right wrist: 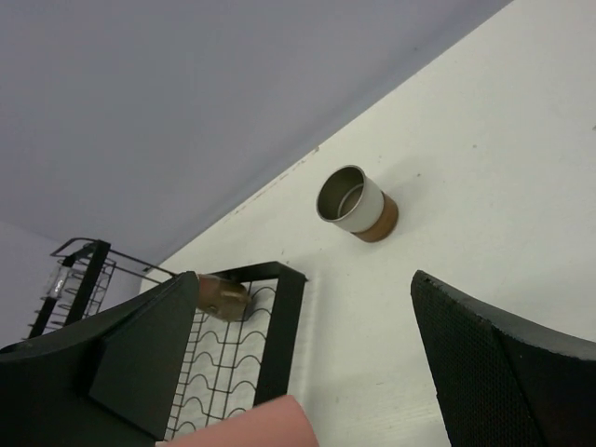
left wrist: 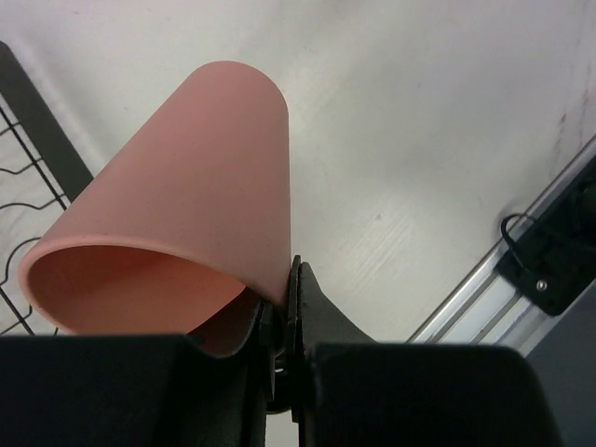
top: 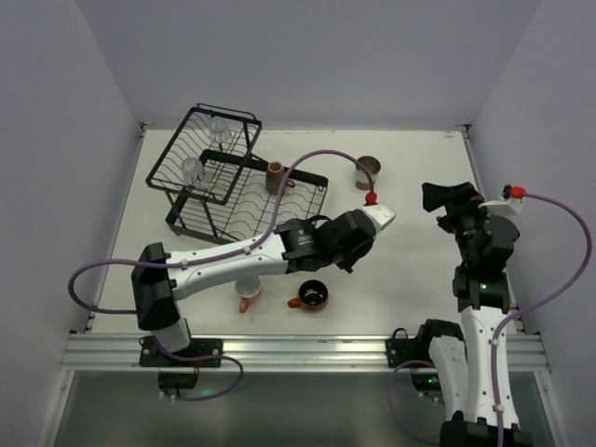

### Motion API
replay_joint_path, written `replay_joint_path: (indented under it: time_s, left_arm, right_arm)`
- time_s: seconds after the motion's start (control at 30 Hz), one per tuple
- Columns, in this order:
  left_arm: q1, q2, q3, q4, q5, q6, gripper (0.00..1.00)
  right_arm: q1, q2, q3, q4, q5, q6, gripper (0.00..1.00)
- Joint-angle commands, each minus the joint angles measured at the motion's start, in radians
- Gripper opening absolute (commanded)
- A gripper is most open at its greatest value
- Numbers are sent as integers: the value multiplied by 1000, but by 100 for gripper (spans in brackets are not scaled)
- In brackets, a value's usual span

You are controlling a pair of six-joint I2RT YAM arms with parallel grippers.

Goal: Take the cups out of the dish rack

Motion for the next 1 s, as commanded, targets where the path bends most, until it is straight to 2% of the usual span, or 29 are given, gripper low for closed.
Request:
replay_joint_path:
  time_s: [0.0, 0.33, 0.6, 0.97]
  left_arm:
    - [-47, 46, 85, -135, -35, 79, 0]
    - [-50, 234, 228, -304, -186, 175, 0]
    - [-49, 345, 326, -382, -90, 240, 0]
    - [-49, 347, 335, -488, -75, 223, 0]
  right_arm:
    - [-1, 17, 57, -26, 50, -55, 99]
    - [-1, -26, 45, -26, 53, -64, 99]
    - [1, -28, 13, -1, 21, -38, 99]
    - [-1, -32, -12, 3, 27, -41, 99]
